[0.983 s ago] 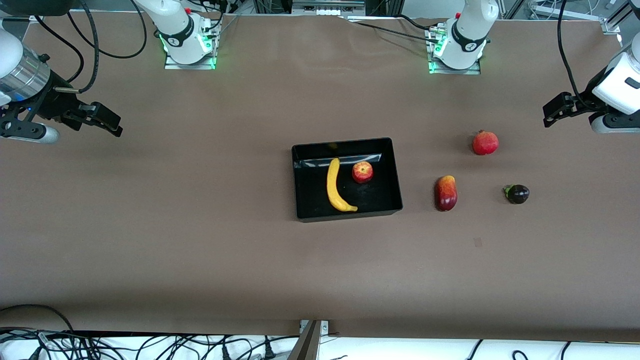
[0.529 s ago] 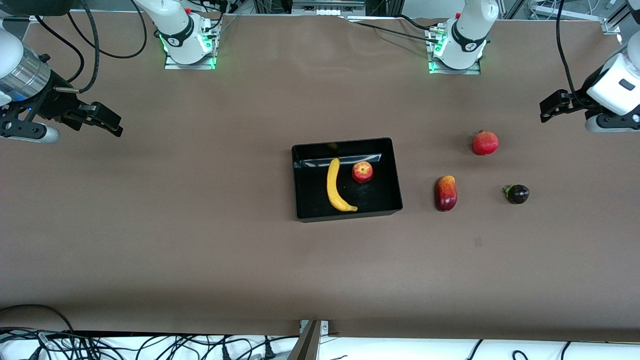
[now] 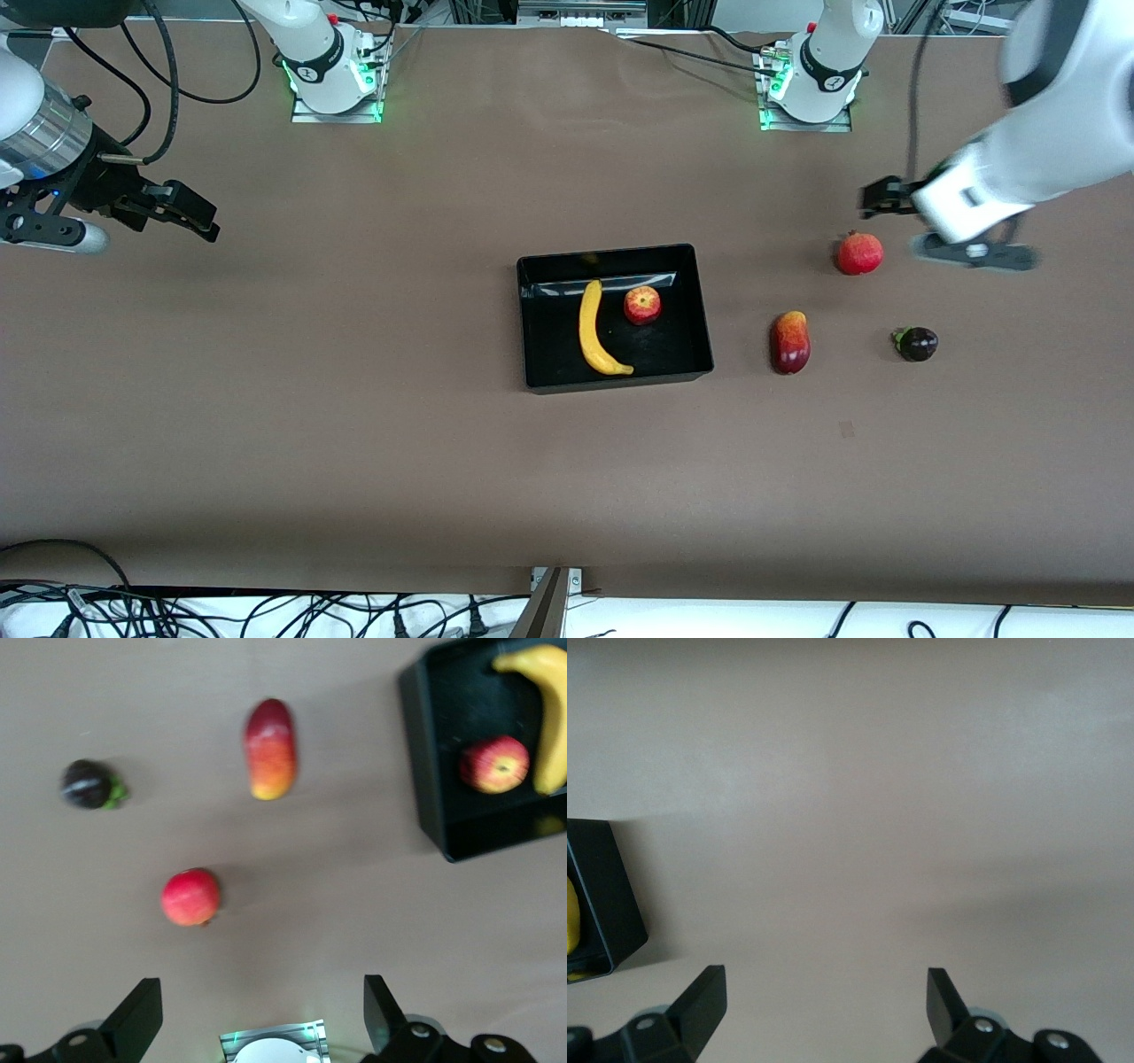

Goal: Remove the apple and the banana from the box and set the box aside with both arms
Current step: 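Reach the left gripper into the black box to the small red apple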

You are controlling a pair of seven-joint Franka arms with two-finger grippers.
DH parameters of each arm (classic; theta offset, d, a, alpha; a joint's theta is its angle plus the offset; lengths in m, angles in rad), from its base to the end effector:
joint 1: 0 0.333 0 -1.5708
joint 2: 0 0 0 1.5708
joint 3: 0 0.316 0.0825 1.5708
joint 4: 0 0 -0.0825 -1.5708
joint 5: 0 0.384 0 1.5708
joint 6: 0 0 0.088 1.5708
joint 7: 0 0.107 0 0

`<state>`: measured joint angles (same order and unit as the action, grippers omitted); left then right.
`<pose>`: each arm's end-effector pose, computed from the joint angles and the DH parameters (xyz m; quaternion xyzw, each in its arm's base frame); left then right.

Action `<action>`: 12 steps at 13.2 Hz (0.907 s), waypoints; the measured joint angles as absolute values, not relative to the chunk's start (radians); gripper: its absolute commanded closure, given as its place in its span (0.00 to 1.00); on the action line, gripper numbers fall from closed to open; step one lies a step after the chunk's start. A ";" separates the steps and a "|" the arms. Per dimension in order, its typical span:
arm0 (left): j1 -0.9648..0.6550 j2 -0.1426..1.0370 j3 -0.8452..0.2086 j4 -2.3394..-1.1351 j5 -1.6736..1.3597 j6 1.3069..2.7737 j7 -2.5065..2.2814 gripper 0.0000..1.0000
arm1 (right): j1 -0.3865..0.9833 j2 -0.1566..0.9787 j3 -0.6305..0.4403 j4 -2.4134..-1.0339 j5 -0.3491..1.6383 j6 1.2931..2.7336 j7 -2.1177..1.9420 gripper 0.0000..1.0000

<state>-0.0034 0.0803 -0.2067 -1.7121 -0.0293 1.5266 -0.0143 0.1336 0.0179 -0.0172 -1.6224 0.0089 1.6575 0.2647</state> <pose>0.5446 -0.1161 0.5121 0.9863 -0.0963 -0.1334 0.0079 0.5628 0.0668 0.5976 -0.9972 0.0744 -0.0076 0.0058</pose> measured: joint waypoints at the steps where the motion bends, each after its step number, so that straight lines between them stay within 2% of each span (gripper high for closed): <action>1: -0.010 0.113 -0.235 -1.693 -0.029 1.527 -0.018 0.00 | 0.134 0.018 -0.016 -1.622 0.009 1.660 0.265 0.00; 4: -0.055 0.229 -0.263 -1.620 -0.030 1.551 -0.151 0.00 | 0.138 0.019 -0.012 -1.622 0.009 1.711 0.265 0.00; 8: -0.210 0.381 -0.267 -1.591 -0.030 1.764 -0.532 0.00 | 0.138 0.035 -0.013 -1.623 0.009 1.760 0.265 0.00; 12: -0.327 0.527 -0.266 -1.609 0.003 1.955 -0.677 0.00 | 0.138 0.036 -0.013 -1.622 0.009 1.764 0.265 0.00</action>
